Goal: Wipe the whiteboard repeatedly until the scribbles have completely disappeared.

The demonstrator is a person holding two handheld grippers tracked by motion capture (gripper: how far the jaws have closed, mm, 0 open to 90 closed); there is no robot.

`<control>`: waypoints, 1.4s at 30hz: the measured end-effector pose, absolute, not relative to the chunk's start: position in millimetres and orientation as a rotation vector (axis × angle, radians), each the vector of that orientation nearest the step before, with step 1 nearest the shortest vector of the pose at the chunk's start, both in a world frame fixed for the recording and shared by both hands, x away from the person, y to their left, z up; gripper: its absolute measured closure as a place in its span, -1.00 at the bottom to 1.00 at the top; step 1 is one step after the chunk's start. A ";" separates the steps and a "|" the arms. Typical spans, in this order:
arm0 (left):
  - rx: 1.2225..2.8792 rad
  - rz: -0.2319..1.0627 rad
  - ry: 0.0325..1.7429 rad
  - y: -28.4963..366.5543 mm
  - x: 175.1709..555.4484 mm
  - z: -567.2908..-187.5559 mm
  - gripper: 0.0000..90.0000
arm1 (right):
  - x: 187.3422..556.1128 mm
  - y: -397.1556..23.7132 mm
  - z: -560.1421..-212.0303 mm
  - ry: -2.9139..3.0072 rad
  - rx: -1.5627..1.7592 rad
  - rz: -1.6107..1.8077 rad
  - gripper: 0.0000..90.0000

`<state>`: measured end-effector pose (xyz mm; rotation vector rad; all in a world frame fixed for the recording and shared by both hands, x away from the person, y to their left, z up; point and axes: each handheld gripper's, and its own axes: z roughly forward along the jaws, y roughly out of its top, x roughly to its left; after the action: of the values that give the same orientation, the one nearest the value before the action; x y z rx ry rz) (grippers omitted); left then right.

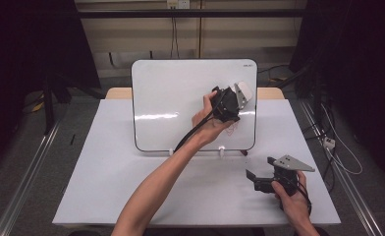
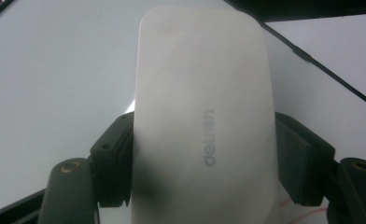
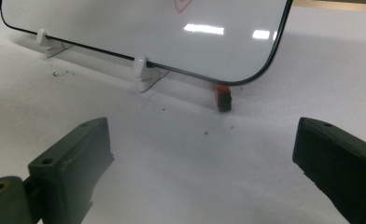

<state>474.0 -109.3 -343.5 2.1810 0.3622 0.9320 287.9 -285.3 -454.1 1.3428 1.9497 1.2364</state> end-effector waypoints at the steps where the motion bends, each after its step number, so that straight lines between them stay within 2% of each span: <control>1: 2.177 0.936 0.364 -109.5 476.2 -341.2 -0.32 | 287.8 -285.6 -454.1 1.950 1.342 1.235 -0.91; 17: 2.122 0.956 0.488 -105.0 506.9 -301.3 -0.32 | 286.5 -288.8 -454.5 1.941 1.350 1.245 -0.91; 22: 2.128 0.994 0.473 -108.5 501.5 -305.6 -0.32 | 286.1 -288.9 -454.4 1.940 1.352 1.243 -0.91; 42: 2.171 0.978 0.398 -101.9 471.2 -347.0 -0.31 | 287.4 -284.4 -454.1 1.948 1.345 1.237 -0.91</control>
<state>471.2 -101.9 -347.0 2.1706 0.3976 0.9782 287.4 -284.4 -454.1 1.3452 1.9484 1.2373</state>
